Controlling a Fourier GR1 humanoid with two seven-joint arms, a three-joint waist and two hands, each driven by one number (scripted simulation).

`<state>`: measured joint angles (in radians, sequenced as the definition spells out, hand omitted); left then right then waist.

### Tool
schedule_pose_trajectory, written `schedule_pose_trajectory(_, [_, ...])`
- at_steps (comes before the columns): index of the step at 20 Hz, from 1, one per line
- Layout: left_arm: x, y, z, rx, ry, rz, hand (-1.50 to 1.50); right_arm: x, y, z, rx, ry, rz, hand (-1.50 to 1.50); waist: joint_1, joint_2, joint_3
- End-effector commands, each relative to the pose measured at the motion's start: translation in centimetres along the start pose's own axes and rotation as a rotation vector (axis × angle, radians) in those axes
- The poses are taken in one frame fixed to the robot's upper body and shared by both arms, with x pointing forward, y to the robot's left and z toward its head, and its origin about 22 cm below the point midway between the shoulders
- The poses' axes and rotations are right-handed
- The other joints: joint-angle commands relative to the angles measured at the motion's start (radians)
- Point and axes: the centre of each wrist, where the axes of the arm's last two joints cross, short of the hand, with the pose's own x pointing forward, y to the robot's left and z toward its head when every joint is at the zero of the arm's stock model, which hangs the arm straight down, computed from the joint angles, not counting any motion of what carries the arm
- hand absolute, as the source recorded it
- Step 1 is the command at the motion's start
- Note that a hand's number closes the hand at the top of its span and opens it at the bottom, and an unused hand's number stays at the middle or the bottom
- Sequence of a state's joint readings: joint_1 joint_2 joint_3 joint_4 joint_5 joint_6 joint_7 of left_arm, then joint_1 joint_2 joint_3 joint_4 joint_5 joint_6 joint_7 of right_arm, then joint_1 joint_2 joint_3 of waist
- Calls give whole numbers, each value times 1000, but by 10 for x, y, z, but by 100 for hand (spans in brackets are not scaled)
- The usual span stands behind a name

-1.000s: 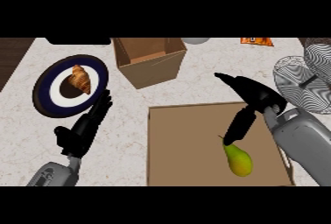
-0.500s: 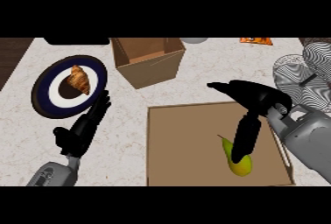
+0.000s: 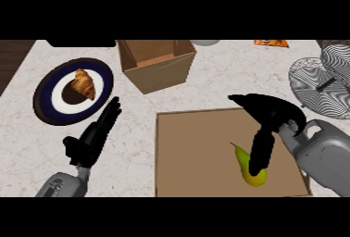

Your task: Pick the pear from the tray and place it in the tiered basket

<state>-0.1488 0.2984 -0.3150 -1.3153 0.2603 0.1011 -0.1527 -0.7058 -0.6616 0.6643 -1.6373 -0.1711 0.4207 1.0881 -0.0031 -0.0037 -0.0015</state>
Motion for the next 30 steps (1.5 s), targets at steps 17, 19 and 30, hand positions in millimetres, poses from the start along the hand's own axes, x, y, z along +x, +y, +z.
schedule_pose_trajectory(17, [5,15,-7,8,7,-19,0,-32,75,-53,86,254,-2,-150,6,4,1])
schedule_pose_trajectory(19, [15,5,7,11,-17,-11,0,-55,86,-51,95,267,-12,-150,8,1,2])
schedule_pose_trajectory(30, [16,19,-13,-1,-11,-8,0,-30,118,-47,111,226,-25,-150,3,3,1])
